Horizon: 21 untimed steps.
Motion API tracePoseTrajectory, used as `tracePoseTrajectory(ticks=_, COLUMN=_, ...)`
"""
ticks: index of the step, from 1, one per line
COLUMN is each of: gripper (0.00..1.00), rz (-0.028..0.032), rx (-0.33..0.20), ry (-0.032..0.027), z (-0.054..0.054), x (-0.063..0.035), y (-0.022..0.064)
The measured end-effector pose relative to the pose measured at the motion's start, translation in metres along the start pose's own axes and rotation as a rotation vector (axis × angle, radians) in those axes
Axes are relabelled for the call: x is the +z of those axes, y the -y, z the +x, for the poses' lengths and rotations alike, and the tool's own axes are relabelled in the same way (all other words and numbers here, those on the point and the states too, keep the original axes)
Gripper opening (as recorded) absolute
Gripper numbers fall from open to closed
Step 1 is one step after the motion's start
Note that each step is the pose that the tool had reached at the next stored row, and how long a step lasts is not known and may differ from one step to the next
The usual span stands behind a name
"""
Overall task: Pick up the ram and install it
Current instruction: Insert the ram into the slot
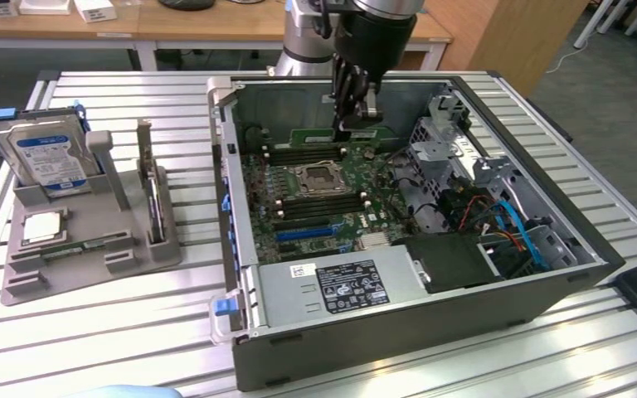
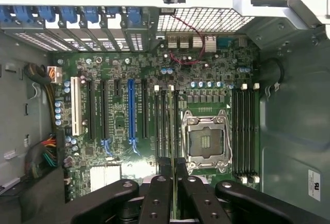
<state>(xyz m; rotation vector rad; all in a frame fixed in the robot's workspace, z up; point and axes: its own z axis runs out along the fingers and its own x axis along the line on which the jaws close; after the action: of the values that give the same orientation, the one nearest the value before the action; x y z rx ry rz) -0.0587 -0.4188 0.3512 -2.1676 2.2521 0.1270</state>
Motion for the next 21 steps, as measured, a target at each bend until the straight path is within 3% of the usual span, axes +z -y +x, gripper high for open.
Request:
tracePoseTrajectory(ticks=10, gripper=0.14, rz=0.002, rx=0.0, ry=0.0, z=-0.0031, x=0.0004, y=0.0025)
tracePoseTrajectory(ticks=21, gripper=0.14, rz=0.0116, rx=-0.001, ry=0.0006, z=-0.0036, x=0.0043, y=0.0038)
